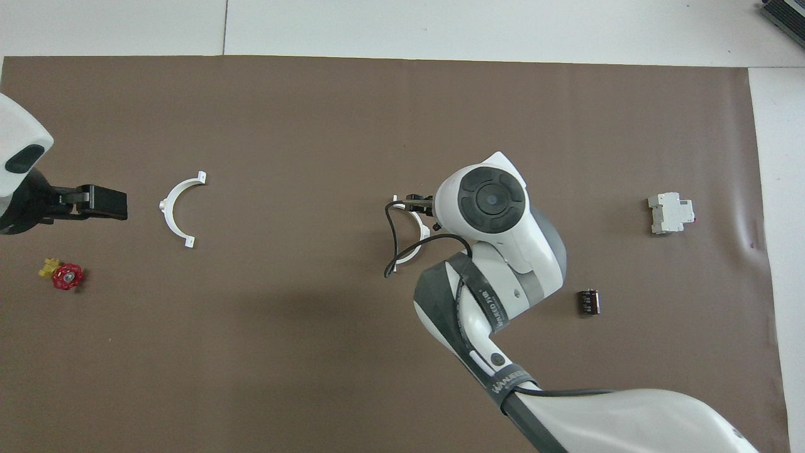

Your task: Assemble drain pipe with both arms

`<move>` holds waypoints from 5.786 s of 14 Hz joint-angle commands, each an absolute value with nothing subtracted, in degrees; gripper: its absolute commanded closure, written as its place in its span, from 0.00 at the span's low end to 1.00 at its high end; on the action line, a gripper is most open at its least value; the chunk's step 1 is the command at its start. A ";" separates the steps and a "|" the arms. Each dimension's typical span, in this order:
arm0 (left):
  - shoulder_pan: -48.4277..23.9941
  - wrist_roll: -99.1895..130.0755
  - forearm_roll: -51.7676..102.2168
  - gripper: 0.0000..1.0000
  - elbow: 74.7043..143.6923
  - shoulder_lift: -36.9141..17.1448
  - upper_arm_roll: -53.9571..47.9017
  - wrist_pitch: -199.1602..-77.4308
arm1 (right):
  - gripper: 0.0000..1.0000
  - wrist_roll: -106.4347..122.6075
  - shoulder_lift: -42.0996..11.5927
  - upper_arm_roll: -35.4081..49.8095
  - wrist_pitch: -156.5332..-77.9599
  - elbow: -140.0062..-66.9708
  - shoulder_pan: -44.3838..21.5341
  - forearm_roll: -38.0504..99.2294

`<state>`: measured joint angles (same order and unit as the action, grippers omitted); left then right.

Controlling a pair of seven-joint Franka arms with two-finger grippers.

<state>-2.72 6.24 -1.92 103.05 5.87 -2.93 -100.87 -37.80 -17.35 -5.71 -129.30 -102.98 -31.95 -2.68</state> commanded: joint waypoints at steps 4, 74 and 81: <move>-0.97 10.37 -1.05 0.00 113.38 1.61 -2.29 -120.47 | 0.00 -20.60 -7.31 -4.83 -112.62 -98.89 -16.73 -3.43; -36.56 70.75 -9.93 1.00 110.74 -20.30 -2.37 -132.89 | 0.00 -4.66 0.35 -3.43 -85.52 -90.44 -2.72 -1.67; -36.74 70.84 -9.93 1.00 110.74 -20.30 -2.46 -133.33 | 0.00 -4.66 0.35 -3.43 -85.43 -90.44 -2.72 -1.67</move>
<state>-35.76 70.30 -8.95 109.70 -21.24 -3.15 -132.92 -4.36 0.20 -3.66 -85.21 -90.08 -3.39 -2.58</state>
